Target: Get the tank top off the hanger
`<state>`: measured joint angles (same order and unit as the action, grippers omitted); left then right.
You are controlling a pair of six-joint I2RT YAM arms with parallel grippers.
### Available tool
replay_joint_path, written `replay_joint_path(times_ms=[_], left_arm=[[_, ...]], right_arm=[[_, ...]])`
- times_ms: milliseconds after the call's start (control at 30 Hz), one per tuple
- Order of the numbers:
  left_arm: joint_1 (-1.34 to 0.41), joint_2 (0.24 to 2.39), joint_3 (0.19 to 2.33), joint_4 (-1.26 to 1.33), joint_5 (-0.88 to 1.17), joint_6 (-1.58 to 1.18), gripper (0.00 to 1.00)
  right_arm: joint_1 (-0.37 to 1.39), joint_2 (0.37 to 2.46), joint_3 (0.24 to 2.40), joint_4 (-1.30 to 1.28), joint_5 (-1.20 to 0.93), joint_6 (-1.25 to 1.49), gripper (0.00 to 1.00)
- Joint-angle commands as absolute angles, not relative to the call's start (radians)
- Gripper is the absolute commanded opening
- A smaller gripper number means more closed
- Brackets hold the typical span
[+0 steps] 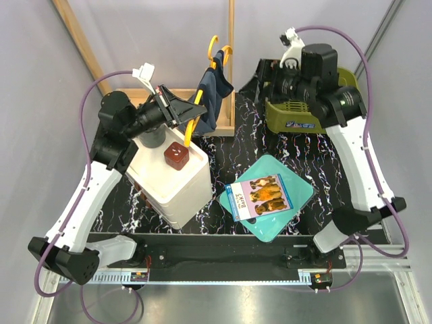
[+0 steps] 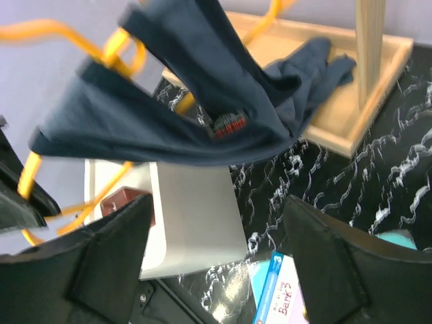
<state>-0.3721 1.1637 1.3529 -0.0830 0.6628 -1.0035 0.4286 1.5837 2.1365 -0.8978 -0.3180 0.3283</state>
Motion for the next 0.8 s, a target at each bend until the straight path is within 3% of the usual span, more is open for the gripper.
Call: replay_joint_path(times_ms=[0, 267, 767], left_arm=[[-0.376, 1.103, 1.356, -0.046, 0.722, -1.000, 0.00], [-0.376, 1.092, 1.348, -0.089, 0.735, -0.997, 0.00], [-0.377, 1.108, 1.358, -0.121, 0.790, -0.988, 0.00]], right_arm=[[0.431, 1.658, 2.296, -0.850, -0.373, 0.279, 0.82], [0.448, 1.784, 2.421, -0.812, -0.469, 0.304, 0.70], [0.480, 1.861, 2.415, -0.730, -0.460, 0.314, 0.65]])
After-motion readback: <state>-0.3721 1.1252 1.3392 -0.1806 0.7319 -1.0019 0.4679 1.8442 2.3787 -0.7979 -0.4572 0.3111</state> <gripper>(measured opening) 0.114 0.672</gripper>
